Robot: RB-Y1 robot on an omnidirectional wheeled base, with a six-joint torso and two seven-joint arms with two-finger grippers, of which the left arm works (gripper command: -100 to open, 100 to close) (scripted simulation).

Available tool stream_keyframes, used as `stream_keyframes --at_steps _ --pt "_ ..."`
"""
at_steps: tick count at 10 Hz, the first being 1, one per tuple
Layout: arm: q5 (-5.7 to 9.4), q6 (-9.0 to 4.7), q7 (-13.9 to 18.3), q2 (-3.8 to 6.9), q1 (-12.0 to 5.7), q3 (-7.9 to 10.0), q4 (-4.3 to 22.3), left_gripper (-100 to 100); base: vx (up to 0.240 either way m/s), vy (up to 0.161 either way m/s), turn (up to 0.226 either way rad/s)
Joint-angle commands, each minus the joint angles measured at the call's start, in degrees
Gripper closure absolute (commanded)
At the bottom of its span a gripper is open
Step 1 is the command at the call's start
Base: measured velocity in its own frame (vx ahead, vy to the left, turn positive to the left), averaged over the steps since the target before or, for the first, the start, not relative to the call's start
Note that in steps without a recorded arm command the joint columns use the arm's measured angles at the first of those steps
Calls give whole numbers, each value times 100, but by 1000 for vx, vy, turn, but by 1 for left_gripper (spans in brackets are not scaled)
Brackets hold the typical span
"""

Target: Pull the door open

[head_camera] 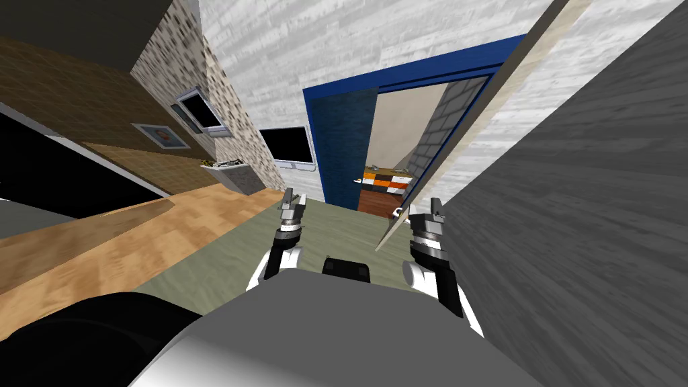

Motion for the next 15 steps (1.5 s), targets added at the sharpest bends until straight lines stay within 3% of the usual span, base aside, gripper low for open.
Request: stream_keyframes --at_steps 1,6,15 --pt "-2 -40 -3 54 -8 -7 136 -100 82 -12 -64" --pt "-5 -149 -10 170 -31 -25 543 -100 189 -25 -56" --pt "-9 -417 -34 342 -93 -79 1592 -100 155 -8 -79"
